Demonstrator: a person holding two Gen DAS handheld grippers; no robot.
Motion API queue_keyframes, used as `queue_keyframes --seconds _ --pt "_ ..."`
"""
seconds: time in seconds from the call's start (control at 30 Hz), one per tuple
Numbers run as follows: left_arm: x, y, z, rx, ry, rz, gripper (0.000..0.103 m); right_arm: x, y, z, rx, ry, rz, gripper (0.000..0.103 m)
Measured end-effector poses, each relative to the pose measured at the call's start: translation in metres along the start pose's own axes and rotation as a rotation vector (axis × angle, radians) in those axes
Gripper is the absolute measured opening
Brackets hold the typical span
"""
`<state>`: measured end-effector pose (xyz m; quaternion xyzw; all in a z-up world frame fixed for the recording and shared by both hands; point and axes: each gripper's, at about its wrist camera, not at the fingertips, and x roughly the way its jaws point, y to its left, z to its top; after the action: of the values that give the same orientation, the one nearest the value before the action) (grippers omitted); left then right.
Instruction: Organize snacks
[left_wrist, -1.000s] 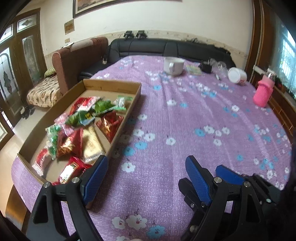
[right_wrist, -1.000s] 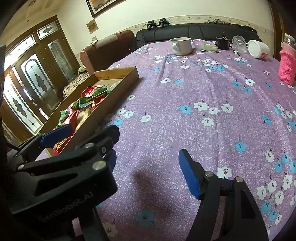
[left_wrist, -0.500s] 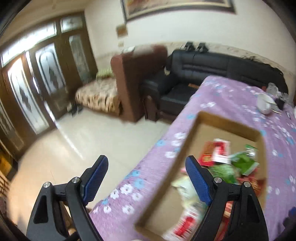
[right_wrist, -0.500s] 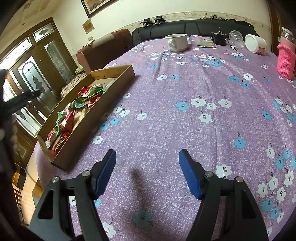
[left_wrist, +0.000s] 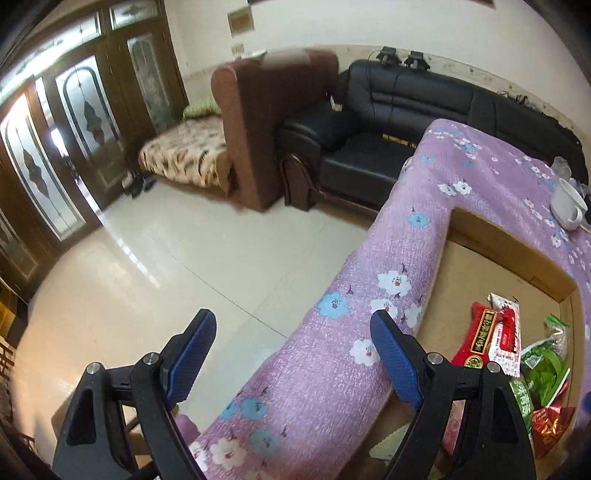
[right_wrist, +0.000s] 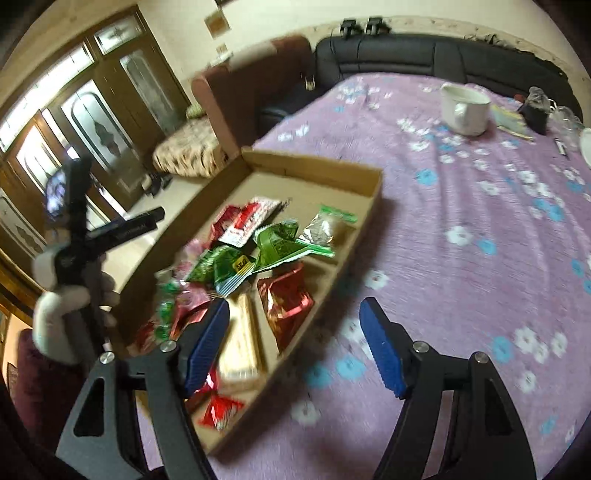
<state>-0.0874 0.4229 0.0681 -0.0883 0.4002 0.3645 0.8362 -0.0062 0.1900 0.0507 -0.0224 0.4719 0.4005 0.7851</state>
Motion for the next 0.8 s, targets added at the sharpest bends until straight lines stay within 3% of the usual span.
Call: queue_keyframes --seconds 0.07,0.17,0.37,0.63,0.8 --pt "0.006 -0.004 0.0 0.023 0.051 0.01 0.085 0.019 -0.001 0.004 0.007 0.038 -0.026 0.051" --pt "0.005 -0.007 -0.003 0.035 0.06 0.013 0.085 0.021 -0.009 0.002 0.032 0.028 -0.016 0.044" --pt "0.001 -0.022 -0.009 0.03 0.069 -0.014 0.085 0.009 -0.016 -0.007 0.032 0.018 -0.045 0.043" --pt "-0.015 -0.064 -0.02 0.023 0.061 -0.08 0.085 -0.016 -0.057 -0.02 0.087 -0.004 -0.072 0.042" --pt "-0.041 -0.08 -0.027 0.059 -0.033 -0.048 0.085 -0.034 -0.069 -0.029 0.075 -0.028 -0.074 0.048"
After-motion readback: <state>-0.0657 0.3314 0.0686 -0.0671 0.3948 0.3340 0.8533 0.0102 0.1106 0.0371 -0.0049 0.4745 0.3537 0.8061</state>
